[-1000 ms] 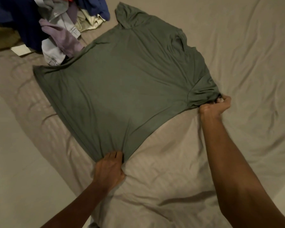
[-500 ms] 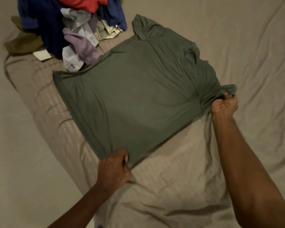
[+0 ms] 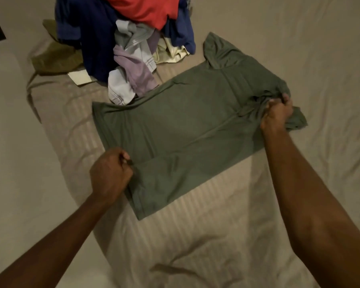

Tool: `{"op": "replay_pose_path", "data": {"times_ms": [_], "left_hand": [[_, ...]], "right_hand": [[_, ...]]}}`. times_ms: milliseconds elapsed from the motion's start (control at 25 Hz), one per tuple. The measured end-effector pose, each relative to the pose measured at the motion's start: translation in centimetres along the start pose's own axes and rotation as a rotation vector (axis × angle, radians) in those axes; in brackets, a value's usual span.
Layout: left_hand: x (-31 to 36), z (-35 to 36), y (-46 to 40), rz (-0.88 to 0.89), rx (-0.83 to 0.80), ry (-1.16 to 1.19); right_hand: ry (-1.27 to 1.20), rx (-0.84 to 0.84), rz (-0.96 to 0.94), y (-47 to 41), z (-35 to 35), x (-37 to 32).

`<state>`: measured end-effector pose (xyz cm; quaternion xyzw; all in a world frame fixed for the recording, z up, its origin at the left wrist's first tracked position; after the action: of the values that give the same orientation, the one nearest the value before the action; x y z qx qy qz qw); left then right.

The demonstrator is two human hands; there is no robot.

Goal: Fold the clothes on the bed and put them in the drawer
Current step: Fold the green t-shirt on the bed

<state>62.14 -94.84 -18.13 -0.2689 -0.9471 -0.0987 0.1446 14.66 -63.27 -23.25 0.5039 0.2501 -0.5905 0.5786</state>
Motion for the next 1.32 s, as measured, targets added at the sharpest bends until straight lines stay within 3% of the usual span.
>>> {"op": "replay_pose_path", "data": {"times_ms": [160,280,360,480,600,720,960,1120,1200,1320], "left_hand": [[-1.0,-1.0,0.7,0.055,0.082,0.027],[1.0,-0.4,2.5,0.235,0.098,0.016],[3.6,0.4,2.8,0.388,0.139,-0.032],[4.9,0.8,-1.2,0.364,0.25,-0.118],[4.2,0.8,-7.9,0.245,0.265,-0.251],[2.7,1.9,-13.3,0.133,0.18,-0.389],[1.2,3.0,-17.7,0.172,0.216,-0.499],[2.5,2.2,-18.6,0.317,0.252,-0.369],[3.2,2.6,-18.4,0.331,0.212,-0.31],[3.9,1.6,-16.9,0.337,0.244,-0.196]], "right_hand": [[0.306,0.039,-0.109,0.4,-0.6,1.6],[0.575,-0.166,-0.17,2.3,1.0,2.4],[0.911,-0.33,-0.285,3.6,3.1,3.5],[1.371,-0.489,-0.508,4.0,7.2,5.8],[1.358,-0.654,-0.599,4.0,13.4,7.9],[1.276,-0.763,-0.534,3.1,19.8,11.6],[1.398,-0.545,-0.558,-0.9,28.5,14.8],[1.418,-0.435,-0.581,-3.8,31.1,15.8],[1.283,-0.407,-0.559,-4.8,30.9,15.4],[0.832,-0.404,-0.404,-4.7,29.4,13.5]]}}
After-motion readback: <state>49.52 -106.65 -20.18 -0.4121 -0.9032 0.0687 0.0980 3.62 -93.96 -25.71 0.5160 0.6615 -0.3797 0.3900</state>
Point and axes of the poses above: each hand's wrist, its own y-axis away from the middle knuckle, its own z-axis out of the palm, x = y × z, the point moved 10 cm from there along -y, towards the middle knuckle, and after that the axes turned 11 degrees about -y, right-handed, at the moved point
